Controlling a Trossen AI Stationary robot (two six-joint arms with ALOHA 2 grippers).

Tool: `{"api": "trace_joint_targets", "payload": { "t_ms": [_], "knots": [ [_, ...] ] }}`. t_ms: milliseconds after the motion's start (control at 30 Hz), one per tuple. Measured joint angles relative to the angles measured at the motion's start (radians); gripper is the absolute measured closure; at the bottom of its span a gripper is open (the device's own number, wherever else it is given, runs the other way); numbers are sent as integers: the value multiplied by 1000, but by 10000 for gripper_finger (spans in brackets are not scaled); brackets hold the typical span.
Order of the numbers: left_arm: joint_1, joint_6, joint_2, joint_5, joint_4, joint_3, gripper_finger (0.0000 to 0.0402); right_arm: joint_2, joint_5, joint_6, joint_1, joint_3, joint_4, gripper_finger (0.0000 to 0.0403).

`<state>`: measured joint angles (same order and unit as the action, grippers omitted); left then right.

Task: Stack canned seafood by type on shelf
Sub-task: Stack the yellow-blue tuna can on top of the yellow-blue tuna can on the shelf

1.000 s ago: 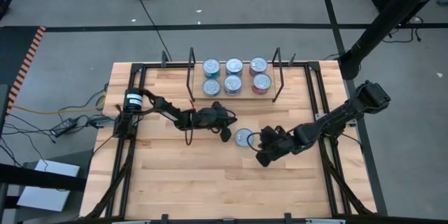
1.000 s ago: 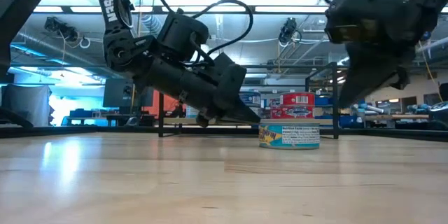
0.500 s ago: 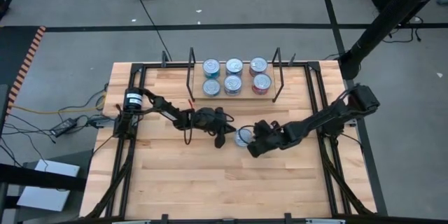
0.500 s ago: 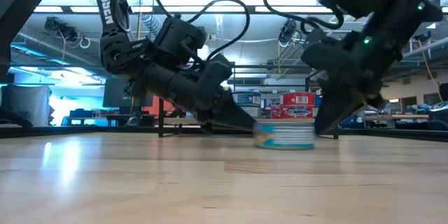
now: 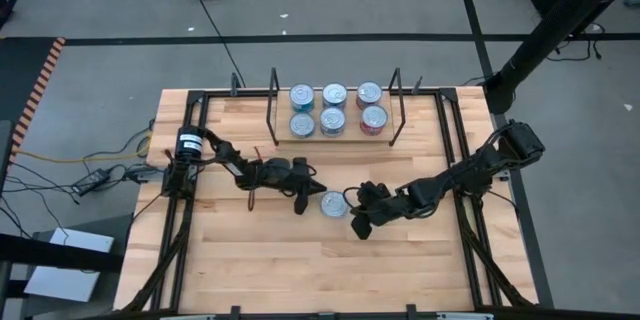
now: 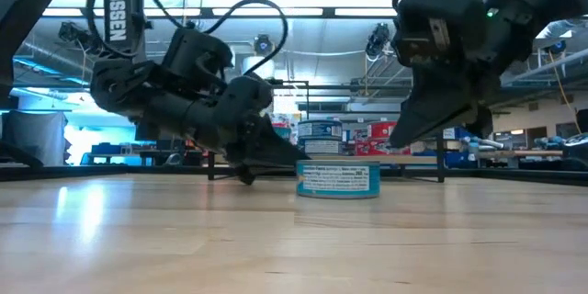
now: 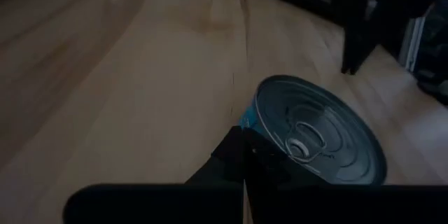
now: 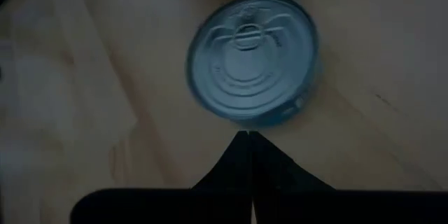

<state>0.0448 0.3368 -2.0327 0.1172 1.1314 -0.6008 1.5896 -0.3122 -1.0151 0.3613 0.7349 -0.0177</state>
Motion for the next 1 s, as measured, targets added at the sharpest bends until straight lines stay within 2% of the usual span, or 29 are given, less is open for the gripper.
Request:
{"api": "trace_joint_targets", "payload": {
  "t_ms": [133, 300, 400, 700, 867, 1000],
  "knots": [
    [0, 7, 0, -10, 36, 13, 398, 6, -2, 39, 17, 20, 10, 402],
    [-11, -57, 0, -74, -101, -41, 398, 12, -55, 23, 19, 29, -5, 402],
    [-17, -76, -3, -78, -121, -71, 398, 7, -65, 23, 19, 29, -6, 402],
    [-86, -95, -3, 22, -174, -117, 398, -5, 31, 73, 77, 40, -17, 402],
    [-109, -57, -3, 22, -168, -118, 398, -6, 76, 128, 119, 66, -37, 401],
    [-104, -46, -3, -37, -127, -123, 398, -2, 81, 178, 150, 67, -52, 398]
  ]
}}
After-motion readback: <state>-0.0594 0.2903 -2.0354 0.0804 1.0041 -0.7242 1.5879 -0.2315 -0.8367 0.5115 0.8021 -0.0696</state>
